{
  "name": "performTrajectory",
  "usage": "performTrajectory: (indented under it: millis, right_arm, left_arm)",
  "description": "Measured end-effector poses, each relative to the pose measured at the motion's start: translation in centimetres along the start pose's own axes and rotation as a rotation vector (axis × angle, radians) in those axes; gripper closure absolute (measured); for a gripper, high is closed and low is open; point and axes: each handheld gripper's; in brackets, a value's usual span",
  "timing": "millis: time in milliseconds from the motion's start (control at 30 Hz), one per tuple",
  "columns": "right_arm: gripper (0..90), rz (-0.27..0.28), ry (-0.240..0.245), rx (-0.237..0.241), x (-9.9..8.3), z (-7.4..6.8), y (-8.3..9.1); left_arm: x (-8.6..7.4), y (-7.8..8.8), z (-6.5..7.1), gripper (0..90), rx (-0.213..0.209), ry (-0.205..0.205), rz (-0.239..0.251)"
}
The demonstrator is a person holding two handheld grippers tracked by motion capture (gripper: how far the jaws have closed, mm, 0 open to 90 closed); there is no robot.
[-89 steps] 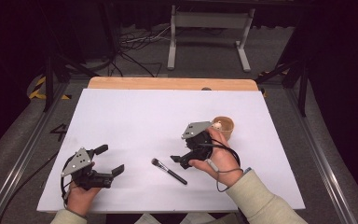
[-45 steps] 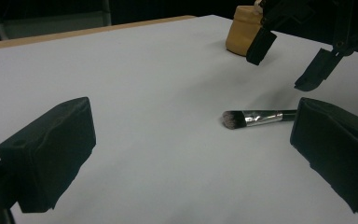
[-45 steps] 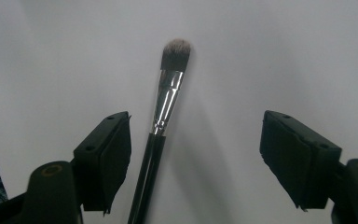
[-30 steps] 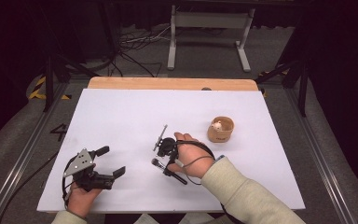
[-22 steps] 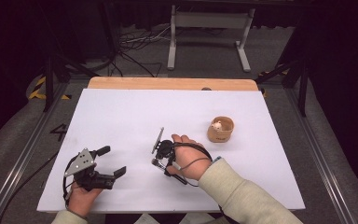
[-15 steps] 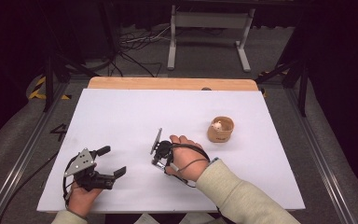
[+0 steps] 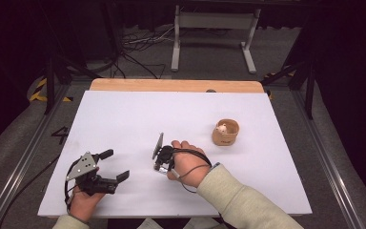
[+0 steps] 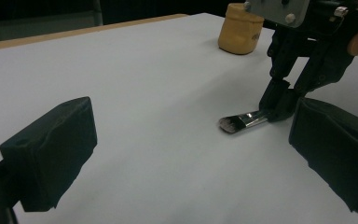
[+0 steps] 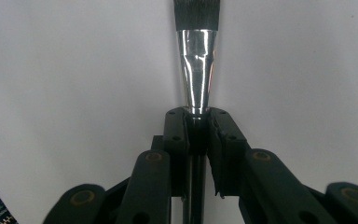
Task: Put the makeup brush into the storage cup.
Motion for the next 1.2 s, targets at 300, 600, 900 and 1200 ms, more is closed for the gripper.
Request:
performTrajectory:
  millis: [300, 600, 900, 1200]
  right_arm:
    - [79.4, 0.009, -0.008, -0.007, -0.1, -0.2, 0.4]
    - [79.5, 0.082, -0.014, -0.001, -0.5, 0.2, 2.0]
    - [79.5, 0.159, -0.037, 0.021, -1.5, 0.7, 3.1]
    - [79.5, 0.285, -0.054, 0.027, -2.6, 0.9, 4.7]
  left_arm:
    - [0.0, 0.0, 0.0, 1.5, 0.0, 0.0, 0.002]
    - [0.0, 0.0, -0.1, 1.5, 0.001, -0.002, 0.001]
    - [0.0, 0.0, -0.1, 1.5, -0.002, 0.003, 0.001]
    - [0.0, 0.1, -0.1, 1.5, 0.0, 0.01, 0.005]
Point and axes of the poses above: each handheld gripper's, and its own axes: y roughly backward along the jaws, x roughly out of its top, z roughly to its right, and after that the axes turned 4 degrees about -y, right-handed
